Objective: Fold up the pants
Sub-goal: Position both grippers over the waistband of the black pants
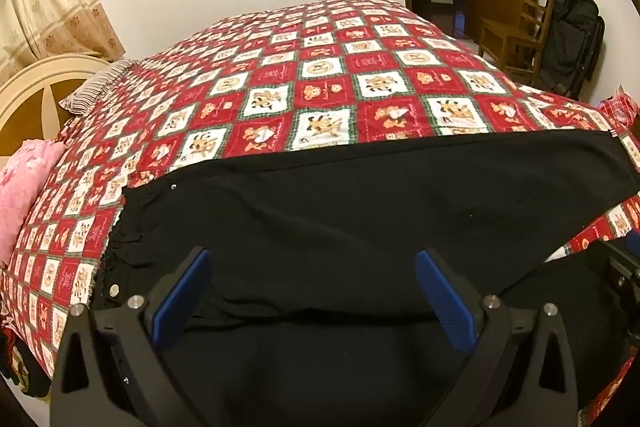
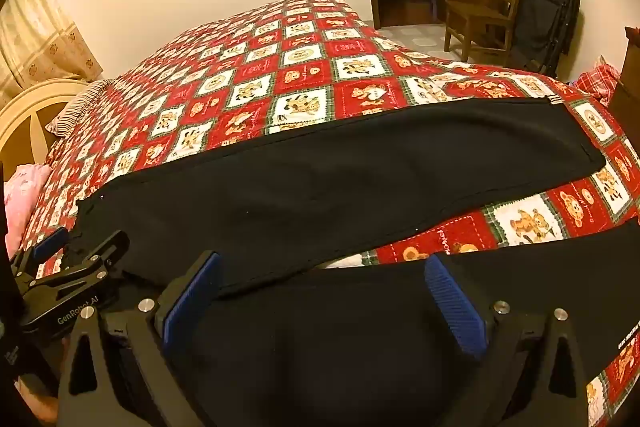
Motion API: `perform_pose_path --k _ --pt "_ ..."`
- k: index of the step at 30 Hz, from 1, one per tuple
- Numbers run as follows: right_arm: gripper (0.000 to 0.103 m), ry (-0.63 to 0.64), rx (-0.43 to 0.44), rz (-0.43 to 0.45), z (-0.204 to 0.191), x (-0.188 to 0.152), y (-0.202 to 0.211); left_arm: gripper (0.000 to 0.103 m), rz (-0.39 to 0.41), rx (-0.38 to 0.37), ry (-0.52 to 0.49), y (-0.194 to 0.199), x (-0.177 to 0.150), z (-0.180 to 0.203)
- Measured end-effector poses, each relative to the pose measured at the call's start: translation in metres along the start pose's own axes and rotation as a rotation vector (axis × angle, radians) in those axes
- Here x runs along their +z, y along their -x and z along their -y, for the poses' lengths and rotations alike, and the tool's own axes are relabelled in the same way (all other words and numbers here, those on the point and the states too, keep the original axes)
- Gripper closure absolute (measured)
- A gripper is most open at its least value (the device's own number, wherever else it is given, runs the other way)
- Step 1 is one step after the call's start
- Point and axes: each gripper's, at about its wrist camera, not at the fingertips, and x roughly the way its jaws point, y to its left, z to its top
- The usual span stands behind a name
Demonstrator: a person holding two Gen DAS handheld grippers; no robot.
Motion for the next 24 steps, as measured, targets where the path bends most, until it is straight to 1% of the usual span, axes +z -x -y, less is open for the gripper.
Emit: perform_pose_path --k 5,12,13,18,21,22,24 --pt "0.001 -0.002 -0.001 -0.001 0.0 0.0 0.0 0.0 0.0 0.012 -0.003 -0.002 0.001 0.001" --pt "0.001 -0.003 0.001 -0.007 -0.002 -0.002 -0.001 0.0 -0.016 0.006 0.006 0.001 0.0 -0.002" --pt "0.001 -0.004 0.002 -0.009 -0.002 -0.002 -0.002 0.0 -0.016 0.002 0.005 0.006 -0.001 0.002" --pt "0.001 -0.004 0.005 -0.019 -0.001 -0.002 -0.005 0.0 -0.013 0.006 0.002 0.003 0.0 0.001" --pt "0.001 -0.004 0.005 -0.019 -0.001 -0.003 -0.005 0.0 -0.001 0.004 0.002 -0.001 0.0 0.0" --pt "0.001 -0.005 0.006 -0.02 -0.001 -0.003 -0.005 0.0 0.021 0.018 -0.006 -0.004 -0.003 0.001" --pt "0.001 -0.005 0.006 -0.02 -0.002 -0.003 -0.005 0.0 0.013 0.015 -0.007 -0.004 -0.003 0.001"
